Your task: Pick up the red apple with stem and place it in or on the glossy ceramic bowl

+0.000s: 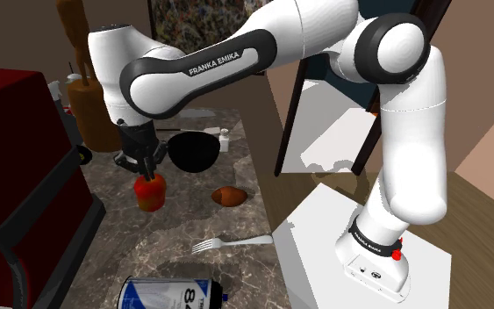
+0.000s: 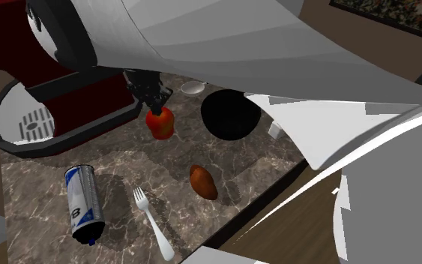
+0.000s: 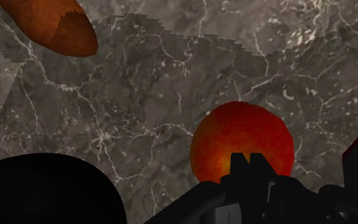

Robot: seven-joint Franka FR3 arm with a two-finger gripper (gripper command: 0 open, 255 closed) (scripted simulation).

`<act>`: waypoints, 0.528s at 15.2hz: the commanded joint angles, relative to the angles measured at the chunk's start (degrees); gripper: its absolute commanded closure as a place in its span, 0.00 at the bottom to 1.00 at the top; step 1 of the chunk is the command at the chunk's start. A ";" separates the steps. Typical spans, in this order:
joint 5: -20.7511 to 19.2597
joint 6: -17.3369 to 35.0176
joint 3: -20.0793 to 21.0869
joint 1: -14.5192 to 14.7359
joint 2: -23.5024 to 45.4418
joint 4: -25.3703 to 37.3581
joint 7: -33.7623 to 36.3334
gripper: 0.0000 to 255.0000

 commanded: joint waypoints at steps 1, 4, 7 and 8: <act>0.00 0.00 0.00 0.00 0.02 -0.01 0.00 1.00; 0.00 0.01 0.00 0.00 0.02 -0.02 0.00 1.00; 0.41 -1.98 0.20 -0.01 -0.62 1.42 -0.29 1.00; 0.53 -2.66 0.27 0.00 -0.81 1.93 -0.38 1.00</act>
